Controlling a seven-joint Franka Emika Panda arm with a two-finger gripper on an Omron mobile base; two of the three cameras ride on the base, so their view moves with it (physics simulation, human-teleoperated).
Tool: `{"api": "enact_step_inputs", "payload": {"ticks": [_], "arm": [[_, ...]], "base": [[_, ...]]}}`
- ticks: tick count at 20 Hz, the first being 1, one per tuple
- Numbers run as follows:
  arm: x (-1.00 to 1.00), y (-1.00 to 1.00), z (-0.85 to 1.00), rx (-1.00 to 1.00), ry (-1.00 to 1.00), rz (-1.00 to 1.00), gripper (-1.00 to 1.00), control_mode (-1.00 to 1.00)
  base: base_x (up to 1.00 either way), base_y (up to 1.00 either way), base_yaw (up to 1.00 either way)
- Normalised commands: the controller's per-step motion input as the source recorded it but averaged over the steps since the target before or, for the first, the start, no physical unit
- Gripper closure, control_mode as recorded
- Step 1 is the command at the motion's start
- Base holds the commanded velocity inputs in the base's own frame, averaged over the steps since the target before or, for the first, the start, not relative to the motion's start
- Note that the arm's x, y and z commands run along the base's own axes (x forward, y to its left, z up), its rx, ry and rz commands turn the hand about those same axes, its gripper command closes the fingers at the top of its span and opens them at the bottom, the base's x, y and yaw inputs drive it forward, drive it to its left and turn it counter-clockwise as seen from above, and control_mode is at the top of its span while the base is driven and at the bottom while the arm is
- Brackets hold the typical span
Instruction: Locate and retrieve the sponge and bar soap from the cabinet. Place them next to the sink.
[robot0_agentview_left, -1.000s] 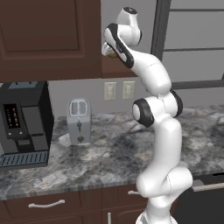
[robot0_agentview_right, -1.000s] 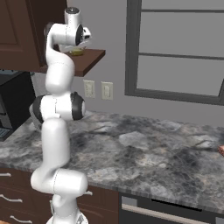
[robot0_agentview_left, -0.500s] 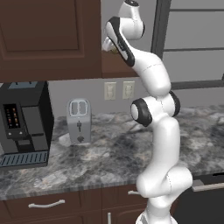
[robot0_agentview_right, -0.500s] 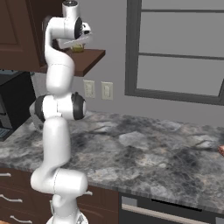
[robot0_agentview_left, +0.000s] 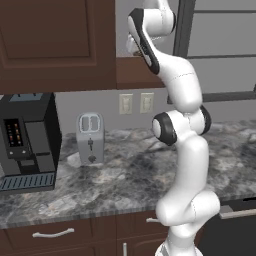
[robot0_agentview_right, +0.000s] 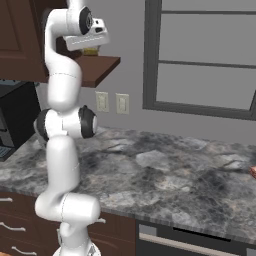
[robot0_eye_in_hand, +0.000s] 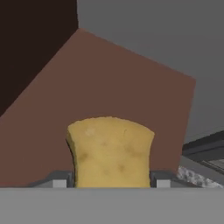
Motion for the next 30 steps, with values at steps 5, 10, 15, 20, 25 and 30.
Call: {"api": "enact_step_inputs", "payload": {"ticks": [5,10,15,20,25,30], "arm": [[-0.95,-0.65,-0.42,-0.04,-0.07,-0.03,1.00,-1.00],[-1.00,-0.68,-0.47,-0.01,-0.13,0.00,1.00,-1.00],[-1.00,-0.62,-0.58,0.00,-0.19,0.01,1.00,-1.00],[-1.00,-0.47,-0.66,0.00,-0.20,0.01,1.00,-1.00],[-0.76,-0.34,-0.54,-0.07,-0.11,0.00,1.00,-1.00],[-0.18,-0.23,-0.32,-0.09,-0.04,0.02,1.00,-1.00]], "base": [[0.00,0.00,0.00],[0.00,0.00,0.00],[0.00,0.00,0.00],[0.00,0.00,0.00],[0.00,0.00,0.00],[0.00,0.00,0.00]]}}
